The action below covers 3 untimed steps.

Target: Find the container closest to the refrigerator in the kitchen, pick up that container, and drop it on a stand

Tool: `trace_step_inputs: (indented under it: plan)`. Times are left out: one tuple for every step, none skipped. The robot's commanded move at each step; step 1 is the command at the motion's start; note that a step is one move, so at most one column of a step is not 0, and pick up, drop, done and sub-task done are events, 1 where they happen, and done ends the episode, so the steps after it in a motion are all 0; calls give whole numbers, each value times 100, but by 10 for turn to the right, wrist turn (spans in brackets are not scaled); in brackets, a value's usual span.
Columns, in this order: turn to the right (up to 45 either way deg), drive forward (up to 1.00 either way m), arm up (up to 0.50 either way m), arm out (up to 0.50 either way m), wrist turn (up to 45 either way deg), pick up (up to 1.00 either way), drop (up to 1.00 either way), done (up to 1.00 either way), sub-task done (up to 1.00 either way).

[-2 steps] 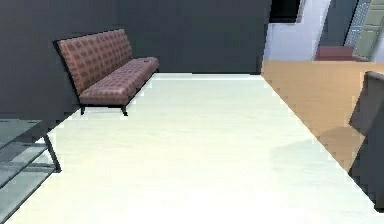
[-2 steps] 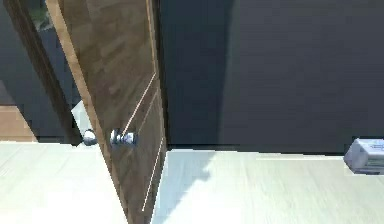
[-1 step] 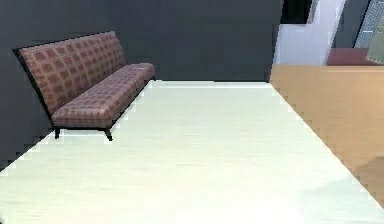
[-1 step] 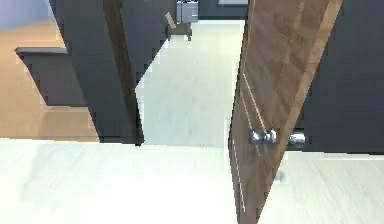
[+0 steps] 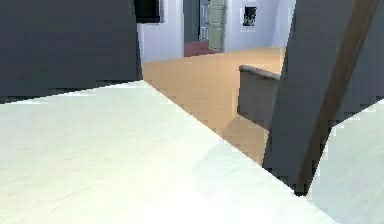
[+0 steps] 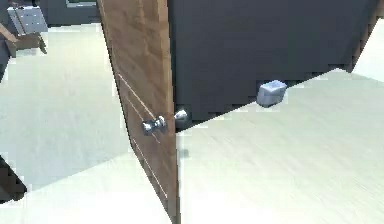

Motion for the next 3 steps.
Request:
trace_step_inputs:
  plan:
    - [0,100,0,0,0,0,0,0,0]
    - [0,100,0,0,0,0,0,0,0]
    - [0,75,0,0,0,0,0,0,0]
